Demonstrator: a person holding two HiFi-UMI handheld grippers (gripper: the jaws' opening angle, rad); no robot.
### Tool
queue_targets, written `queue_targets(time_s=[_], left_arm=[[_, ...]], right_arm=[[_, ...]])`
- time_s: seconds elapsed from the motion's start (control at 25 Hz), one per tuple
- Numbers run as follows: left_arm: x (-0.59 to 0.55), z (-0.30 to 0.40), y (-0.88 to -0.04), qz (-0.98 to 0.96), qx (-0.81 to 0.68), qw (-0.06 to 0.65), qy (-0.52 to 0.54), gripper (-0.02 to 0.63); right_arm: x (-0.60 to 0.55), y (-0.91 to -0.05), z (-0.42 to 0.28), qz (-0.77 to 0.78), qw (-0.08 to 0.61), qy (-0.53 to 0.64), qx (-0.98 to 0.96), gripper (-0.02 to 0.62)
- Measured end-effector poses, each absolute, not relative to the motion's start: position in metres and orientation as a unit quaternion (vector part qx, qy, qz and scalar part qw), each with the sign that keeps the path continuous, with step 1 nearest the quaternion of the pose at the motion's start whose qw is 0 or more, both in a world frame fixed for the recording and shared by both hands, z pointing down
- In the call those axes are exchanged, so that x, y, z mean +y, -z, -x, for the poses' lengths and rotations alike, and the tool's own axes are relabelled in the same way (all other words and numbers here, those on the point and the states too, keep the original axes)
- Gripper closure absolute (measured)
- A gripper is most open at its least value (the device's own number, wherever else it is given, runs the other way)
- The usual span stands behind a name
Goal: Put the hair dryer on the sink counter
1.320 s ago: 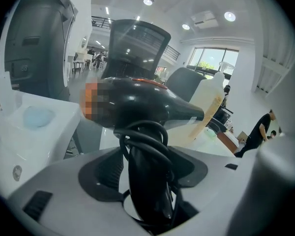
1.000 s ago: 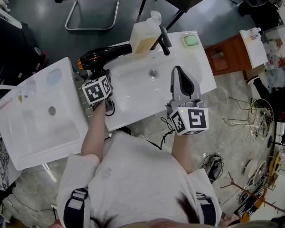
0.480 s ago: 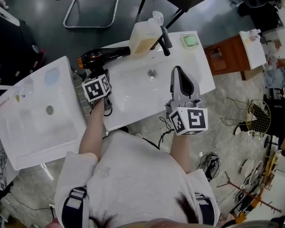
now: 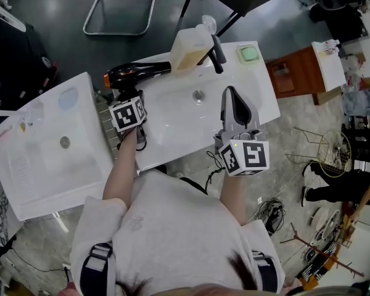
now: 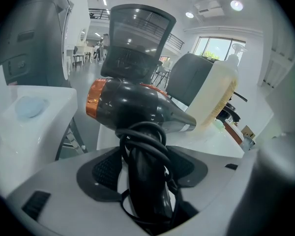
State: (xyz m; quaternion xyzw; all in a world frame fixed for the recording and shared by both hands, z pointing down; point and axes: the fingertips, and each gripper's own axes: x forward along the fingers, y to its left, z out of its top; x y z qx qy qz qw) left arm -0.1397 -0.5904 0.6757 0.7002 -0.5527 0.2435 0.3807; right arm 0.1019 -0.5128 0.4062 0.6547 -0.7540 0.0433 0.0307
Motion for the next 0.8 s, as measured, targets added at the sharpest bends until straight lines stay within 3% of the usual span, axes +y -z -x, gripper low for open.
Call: queue_targets(time_s=[0.44,0.8], left_arm=[[-0.589,0.141,-0.656,-0.719,-0.569,0.321,-0.238,0.278],[-0.565,0.160,-0.612,-0.720,-0.606,0.269,-0.203,0.294]], right_arm=[[-0.507,-0.403,-0.091,-0.645,0.027,-0.041,-0.763,0.584],[-0.497,-0.396,-0.075,-0.609,0.017,-0.036,-0.792,0.584]])
